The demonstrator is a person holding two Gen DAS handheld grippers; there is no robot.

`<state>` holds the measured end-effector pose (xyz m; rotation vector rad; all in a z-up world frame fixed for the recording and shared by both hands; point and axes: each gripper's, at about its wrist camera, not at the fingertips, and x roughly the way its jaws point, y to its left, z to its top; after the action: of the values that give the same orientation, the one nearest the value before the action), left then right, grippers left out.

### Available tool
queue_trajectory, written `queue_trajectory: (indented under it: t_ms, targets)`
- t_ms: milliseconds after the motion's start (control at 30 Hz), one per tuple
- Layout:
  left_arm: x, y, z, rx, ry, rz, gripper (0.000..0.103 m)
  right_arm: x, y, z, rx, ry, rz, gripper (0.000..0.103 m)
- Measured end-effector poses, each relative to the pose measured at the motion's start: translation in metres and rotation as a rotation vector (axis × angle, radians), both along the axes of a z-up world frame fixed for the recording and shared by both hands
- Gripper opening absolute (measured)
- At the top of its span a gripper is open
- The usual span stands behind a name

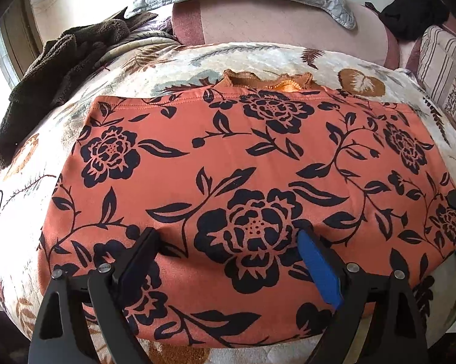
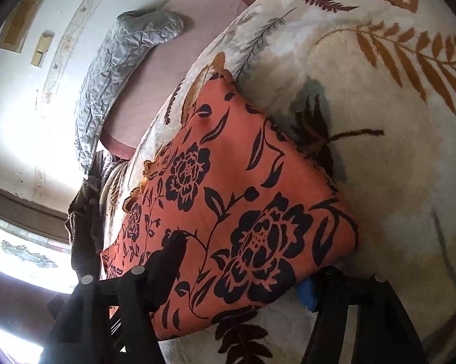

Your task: Fold small clothes

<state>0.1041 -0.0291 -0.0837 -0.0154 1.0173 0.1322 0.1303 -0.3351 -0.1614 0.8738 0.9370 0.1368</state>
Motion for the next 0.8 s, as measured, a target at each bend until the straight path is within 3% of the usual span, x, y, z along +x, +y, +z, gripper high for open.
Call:
queue_trajectory:
  t_ms: [133,233,367,500,567,633,733,800]
  targets:
    - [-0.001,0.002,0.008,-0.021,-0.026,0.013,0.092,0.0,0.001,0.003,-0.024,-0.006,-0.002,0.068]
    - [0.006,0.001,-0.003,-0.001,0.02,0.012,0.092,0.001,-0.001,-0.003,-0.001,0.002,-0.013,0.069]
    - [0.004,-0.001,-0.006,0.012,0.015,0.014,0.092,0.004,-0.001,-0.002,-0.018,0.002,0.0,0.068]
    - [0.004,-0.001,-0.007,0.006,0.016,0.017,0.092,0.007,-0.001,-0.003,-0.041,0.015,-0.002,0.058]
    - [0.004,-0.001,-0.008,0.009,0.016,0.015,0.092,0.008,-0.001,-0.004,-0.06,0.029,0.001,0.043]
    - [0.003,-0.002,-0.008,0.009,0.015,0.016,0.092,0.009,-0.003,-0.007,-0.067,0.045,-0.002,0.034]
    - [0.003,-0.002,-0.006,0.005,0.025,0.017,0.092,0.01,-0.008,-0.011,-0.05,0.058,-0.01,0.03]
    - [0.0,0.0,-0.001,-0.019,0.013,0.019,0.092,0.009,-0.01,-0.011,-0.034,0.062,-0.018,0.033]
